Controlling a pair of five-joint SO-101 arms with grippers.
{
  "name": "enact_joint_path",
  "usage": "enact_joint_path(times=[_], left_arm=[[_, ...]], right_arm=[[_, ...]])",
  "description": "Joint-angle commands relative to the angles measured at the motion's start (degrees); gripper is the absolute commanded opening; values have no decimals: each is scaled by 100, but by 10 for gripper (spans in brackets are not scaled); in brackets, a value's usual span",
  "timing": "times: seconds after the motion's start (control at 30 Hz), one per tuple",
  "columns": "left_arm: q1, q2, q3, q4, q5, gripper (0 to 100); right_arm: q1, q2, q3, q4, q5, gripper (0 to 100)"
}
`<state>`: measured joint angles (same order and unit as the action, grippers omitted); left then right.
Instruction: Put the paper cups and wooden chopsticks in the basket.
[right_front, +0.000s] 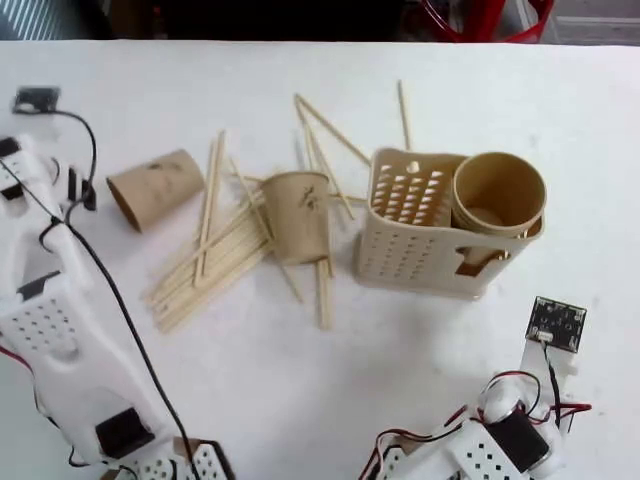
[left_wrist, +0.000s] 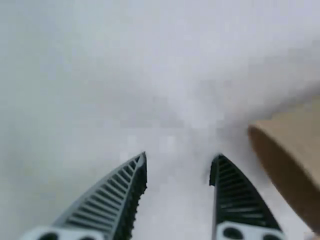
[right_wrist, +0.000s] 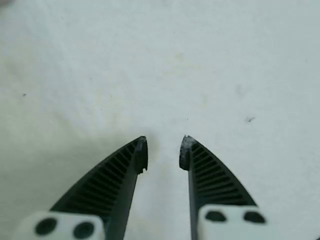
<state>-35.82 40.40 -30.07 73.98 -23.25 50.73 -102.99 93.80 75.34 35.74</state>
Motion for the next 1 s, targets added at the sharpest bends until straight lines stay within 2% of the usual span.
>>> enact_joint_path(times=[0.0,0.13,0.23,0.37,0.53,0.67,0.77,0.97], left_arm=[[92,-1560,-651,1433,18,219],[400,-2818,-589,2374,-290,221],[646,-3644,202,2338,-782,221],[796,-4716,2321,993,-1284,221],[1024,-6422,5785,-1574,-1873,233],[1042,-7591,7859,-3429,-2022,293],[1095,-7908,8571,-3938,-2163,299],[1095,-7257,8668,-4149,-2154,299]], right_arm=[[-4,-31,-35,-101,26,120],[-4,-31,-35,-101,26,120],[-4,-31,-35,-101,26,120],[-4,-31,-35,-101,26,121],[-4,-31,-35,-101,26,121],[-4,-31,-35,-101,26,120],[-4,-31,-35,-101,26,120],[-4,-31,-26,-101,26,120]])
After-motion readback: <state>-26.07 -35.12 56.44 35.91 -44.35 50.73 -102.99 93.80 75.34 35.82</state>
